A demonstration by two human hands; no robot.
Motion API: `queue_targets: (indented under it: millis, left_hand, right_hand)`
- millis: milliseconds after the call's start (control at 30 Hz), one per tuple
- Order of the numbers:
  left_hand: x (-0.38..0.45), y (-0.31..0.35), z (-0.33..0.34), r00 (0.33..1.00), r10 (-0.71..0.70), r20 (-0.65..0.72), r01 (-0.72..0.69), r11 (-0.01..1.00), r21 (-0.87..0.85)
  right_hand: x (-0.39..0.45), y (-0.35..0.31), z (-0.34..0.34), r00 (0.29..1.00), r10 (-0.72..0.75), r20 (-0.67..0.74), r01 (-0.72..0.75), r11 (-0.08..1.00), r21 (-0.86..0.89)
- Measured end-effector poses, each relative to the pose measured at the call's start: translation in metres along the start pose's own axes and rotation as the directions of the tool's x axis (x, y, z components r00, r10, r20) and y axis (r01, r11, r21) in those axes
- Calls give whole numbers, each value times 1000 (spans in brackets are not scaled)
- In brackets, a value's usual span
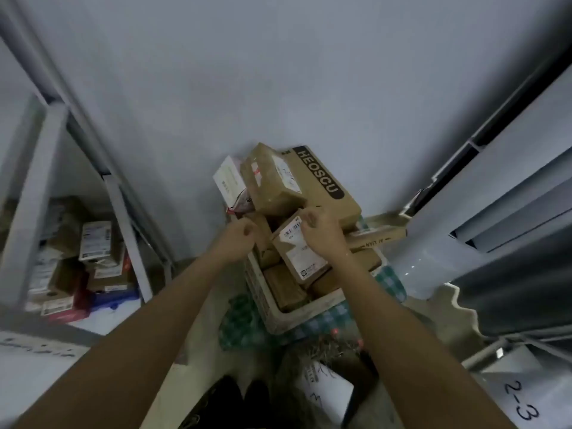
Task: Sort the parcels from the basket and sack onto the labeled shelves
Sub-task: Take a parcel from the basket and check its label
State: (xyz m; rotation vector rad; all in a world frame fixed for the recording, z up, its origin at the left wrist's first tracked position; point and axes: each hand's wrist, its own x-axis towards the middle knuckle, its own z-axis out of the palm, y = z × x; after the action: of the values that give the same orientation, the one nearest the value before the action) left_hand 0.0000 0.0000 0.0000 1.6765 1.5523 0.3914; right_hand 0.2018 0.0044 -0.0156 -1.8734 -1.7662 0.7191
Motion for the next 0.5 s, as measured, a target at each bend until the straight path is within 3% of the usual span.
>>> queue_targets:
  millis: [267,367,500]
  left_hand:
    - [87,2,-19,992,-106,-69,95,984,-149]
    - [114,1,-17,984,-170,-60,151,959,-242]
    - [140,-6,-16,970,-241,21,235,920,-313]
  right_hand:
    - [78,-22,13,984,176,28,-178,971,161]
    - [98,-18,21,950,282,134,-299,946,127]
    - [123,-11,32,922,332,199,-345,938,31]
